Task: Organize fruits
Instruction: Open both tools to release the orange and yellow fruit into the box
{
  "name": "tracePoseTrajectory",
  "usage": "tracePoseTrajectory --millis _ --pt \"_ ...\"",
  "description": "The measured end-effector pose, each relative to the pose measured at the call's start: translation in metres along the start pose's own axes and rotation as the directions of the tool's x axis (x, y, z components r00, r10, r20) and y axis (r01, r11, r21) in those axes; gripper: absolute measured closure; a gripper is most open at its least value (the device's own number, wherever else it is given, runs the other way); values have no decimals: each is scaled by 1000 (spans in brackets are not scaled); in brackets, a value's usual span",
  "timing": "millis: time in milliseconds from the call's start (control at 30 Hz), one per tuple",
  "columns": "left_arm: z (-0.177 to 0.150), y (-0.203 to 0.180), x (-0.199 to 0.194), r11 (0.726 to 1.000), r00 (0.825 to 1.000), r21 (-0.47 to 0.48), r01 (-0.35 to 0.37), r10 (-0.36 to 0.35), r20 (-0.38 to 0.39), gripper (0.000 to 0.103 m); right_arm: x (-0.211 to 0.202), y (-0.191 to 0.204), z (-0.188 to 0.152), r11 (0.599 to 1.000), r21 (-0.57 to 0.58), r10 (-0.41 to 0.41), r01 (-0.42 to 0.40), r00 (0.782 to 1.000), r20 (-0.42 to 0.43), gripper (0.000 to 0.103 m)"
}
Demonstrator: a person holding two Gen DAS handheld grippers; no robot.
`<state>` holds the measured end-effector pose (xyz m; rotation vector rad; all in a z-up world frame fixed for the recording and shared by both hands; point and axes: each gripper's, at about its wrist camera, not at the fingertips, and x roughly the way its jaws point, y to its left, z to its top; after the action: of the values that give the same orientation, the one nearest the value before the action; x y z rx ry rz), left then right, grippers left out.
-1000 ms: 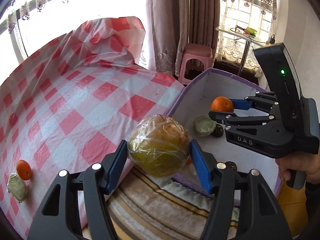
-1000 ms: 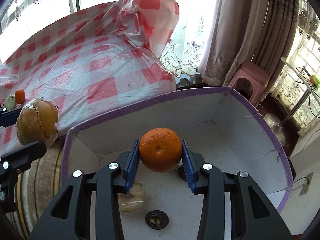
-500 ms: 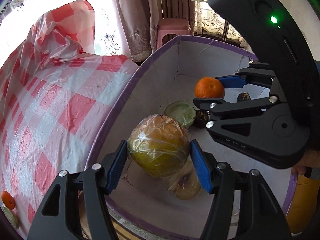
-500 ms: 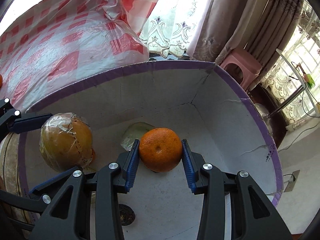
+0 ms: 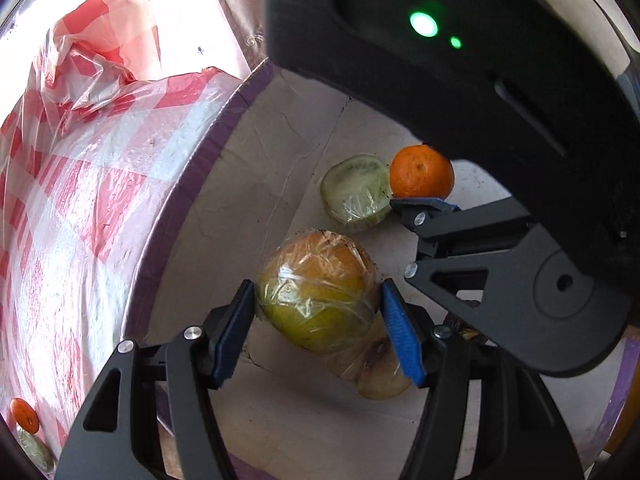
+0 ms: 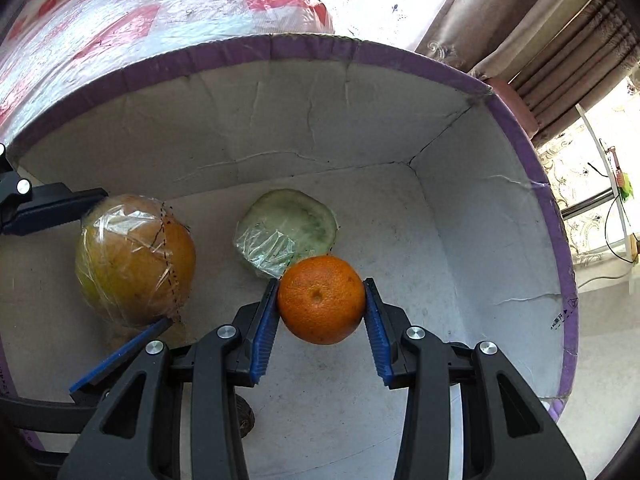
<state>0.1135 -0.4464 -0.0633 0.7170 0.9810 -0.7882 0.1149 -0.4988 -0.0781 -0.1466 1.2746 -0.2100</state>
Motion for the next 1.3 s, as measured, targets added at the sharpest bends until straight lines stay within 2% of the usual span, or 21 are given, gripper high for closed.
tracePoseTrajectory --millis 200,267,300,667,1033,1167,1300 --pt "0 0 6 1000 1000 8 -5 5 -14 40 5 2 -2 1000 -1 -8 8 1000 -22 59" --pt "0 0 7 1000 1000 7 -2 2 -15 39 6 3 0 1000 0 -10 10 1000 -23 48" --pt "0 1 7 1000 1000 7 0 0 -15 39 7 3 2 1000 -1 -10 10 1000 -23 47" --pt "2 -7 7 1000 1000 7 -1 1 -12 39 9 1 -1 1000 4 -13 13 1000 -17 44" --pt "-6 -2 -5 1000 999 -10 7 -7 35 38 5 -13 1 999 45 -12 12 1000 1 40" --pt "-8 6 -14 999 998 -43 8 -5 68 33 5 -17 1 998 60 -10 10 1000 6 40" --pt "-12 18 -18 996 995 -83 40 -32 89 33 1 -22 2 997 77 -14 12 1000 27 34"
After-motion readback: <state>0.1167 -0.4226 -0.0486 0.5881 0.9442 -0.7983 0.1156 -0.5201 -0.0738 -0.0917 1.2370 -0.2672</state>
